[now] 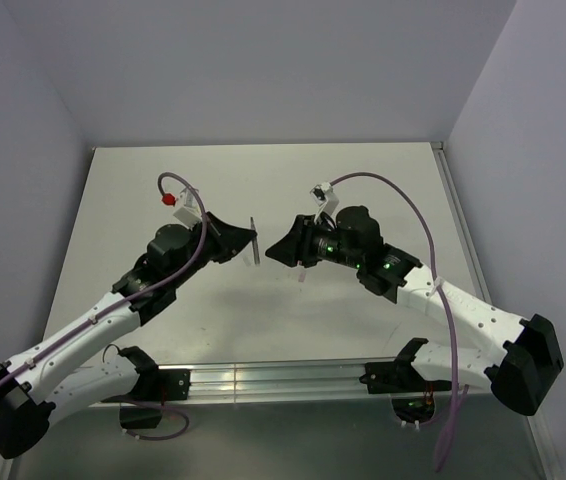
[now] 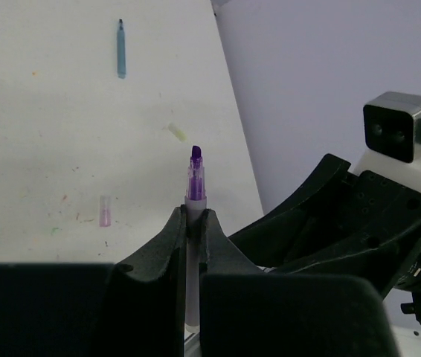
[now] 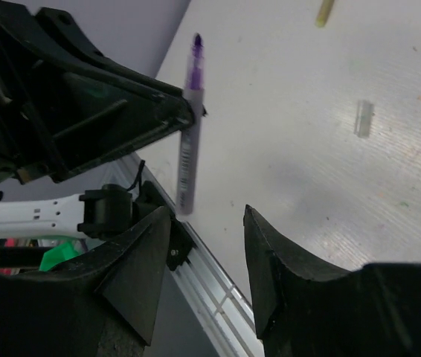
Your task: Insert the pens into the pen caps
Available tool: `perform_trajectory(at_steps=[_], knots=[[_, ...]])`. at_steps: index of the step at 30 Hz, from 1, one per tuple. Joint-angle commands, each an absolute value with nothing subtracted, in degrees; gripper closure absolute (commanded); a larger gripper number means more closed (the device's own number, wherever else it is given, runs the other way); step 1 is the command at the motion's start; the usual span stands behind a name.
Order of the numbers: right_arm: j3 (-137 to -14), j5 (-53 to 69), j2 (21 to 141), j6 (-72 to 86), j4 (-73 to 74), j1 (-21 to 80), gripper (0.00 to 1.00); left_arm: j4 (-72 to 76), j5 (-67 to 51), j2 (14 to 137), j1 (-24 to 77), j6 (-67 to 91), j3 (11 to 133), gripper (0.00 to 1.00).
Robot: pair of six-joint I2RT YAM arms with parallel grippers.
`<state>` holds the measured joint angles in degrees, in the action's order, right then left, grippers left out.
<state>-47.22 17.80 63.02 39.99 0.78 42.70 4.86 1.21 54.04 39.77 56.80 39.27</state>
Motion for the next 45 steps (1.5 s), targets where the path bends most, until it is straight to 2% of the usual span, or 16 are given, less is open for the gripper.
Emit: perform_trajectory(at_steps=[1,15,35,39,45], knots=[[-47.37,20.30,60.56,40.52,-5.89,43.42,0.48,9.66,-0.35,54.05,41.66,57.04,41.83,1.00],[-47.72,20.74,61.61,41.31,-7.12,44.56,0.47,13.62,2.81,54.05,46.32,57.04,42.19,1.00],[-47.55,20.65,63.37,42.98,-10.11,45.44,0.57,18.28,0.44,54.32,47.46,58.89,40.96,1.00],[-47.46,20.39,63.46,43.07,-10.11,45.44,0.62,17.84,0.53,53.79,47.90,58.89,41.22,1.00],[-47.02,20.57,63.63,43.42,-10.28,45.53,0.79,17.93,0.88,53.79,48.34,58.71,41.22,1.00]])
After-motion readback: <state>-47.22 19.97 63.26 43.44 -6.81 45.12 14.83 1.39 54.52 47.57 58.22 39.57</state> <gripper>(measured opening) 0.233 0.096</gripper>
